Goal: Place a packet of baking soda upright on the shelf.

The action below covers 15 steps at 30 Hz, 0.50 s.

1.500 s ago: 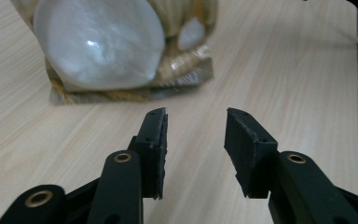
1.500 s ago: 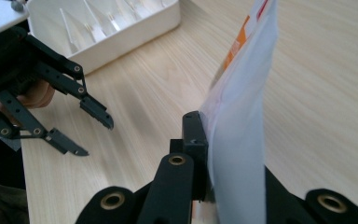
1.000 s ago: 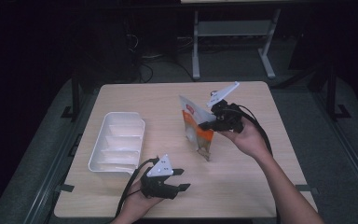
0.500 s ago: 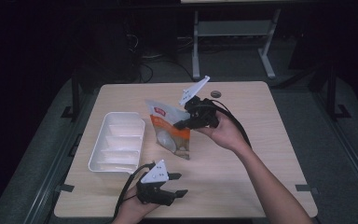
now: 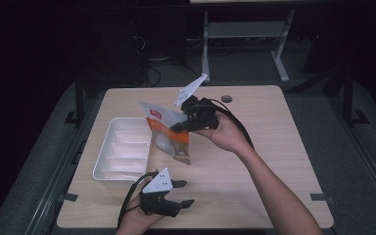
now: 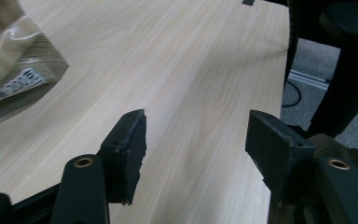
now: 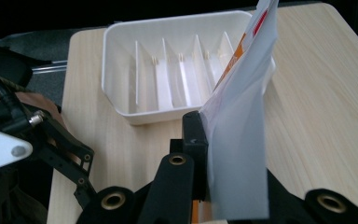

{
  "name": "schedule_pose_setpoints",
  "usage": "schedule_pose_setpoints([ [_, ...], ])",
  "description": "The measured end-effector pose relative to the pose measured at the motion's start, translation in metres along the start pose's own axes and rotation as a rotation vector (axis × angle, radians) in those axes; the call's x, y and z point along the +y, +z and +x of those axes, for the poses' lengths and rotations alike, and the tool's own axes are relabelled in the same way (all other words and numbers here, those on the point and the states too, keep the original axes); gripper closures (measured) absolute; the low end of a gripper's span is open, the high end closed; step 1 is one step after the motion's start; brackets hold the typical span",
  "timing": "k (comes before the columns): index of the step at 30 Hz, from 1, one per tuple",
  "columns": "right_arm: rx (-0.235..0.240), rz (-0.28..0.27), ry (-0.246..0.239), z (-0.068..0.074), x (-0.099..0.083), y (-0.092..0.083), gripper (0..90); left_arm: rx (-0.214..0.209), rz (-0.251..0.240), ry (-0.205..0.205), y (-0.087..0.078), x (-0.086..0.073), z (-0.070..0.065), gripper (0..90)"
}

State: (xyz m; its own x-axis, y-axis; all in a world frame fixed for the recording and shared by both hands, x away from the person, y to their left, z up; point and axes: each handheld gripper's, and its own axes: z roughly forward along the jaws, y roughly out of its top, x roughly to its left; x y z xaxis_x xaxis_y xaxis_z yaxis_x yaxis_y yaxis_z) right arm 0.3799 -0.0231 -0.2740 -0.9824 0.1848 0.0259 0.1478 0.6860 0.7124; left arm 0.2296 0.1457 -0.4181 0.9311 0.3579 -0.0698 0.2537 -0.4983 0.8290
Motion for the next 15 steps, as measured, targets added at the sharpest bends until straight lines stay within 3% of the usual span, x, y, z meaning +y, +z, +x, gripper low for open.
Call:
schedule_pose_setpoints([
  [15,0.075,-0.038,-0.13,0.024,0.057,0.023,89.8,-0.032,-0.017,0.025,0.002,-0.001,-0.007,34.5],
])
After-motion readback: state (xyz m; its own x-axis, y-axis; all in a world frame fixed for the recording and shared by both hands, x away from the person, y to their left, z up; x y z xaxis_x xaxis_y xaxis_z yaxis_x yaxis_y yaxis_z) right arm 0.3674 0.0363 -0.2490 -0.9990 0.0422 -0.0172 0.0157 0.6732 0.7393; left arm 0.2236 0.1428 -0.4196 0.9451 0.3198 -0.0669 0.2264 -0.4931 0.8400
